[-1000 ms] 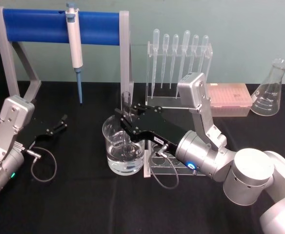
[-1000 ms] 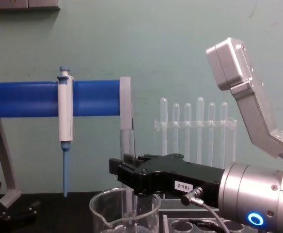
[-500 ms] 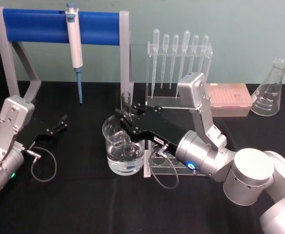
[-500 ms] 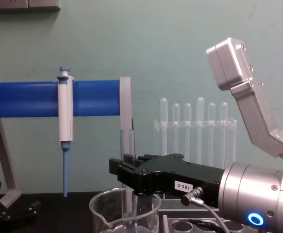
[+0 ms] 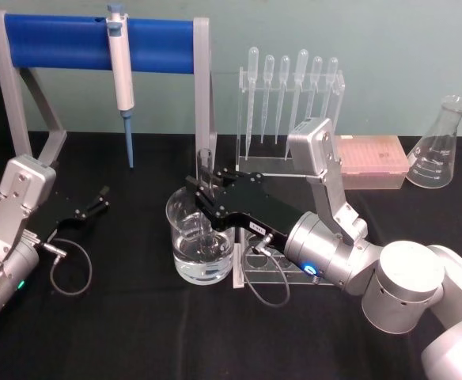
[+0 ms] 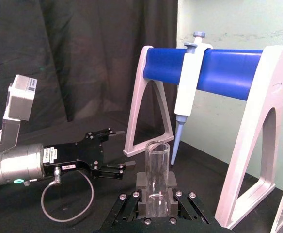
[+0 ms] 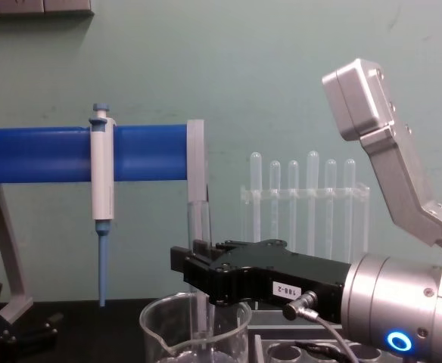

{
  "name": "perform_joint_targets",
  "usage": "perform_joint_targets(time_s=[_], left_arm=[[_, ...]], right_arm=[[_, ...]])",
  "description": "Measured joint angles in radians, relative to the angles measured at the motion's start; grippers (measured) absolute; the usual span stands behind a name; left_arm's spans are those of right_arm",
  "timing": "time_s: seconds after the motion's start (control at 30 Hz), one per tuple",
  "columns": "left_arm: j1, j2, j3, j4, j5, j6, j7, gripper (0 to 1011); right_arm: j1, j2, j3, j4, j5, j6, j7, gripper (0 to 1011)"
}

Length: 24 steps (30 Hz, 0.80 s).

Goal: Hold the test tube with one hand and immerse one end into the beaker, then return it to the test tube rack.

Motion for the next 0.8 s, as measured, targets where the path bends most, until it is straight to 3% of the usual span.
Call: perform_joint_targets(time_s=[0.8], left_arm=[[0.0, 0.0, 0.0, 0.0, 0.0, 0.0, 0.0, 1000]], right_arm=[[0.0, 0.0, 0.0, 0.0, 0.0, 0.0, 0.0, 242]])
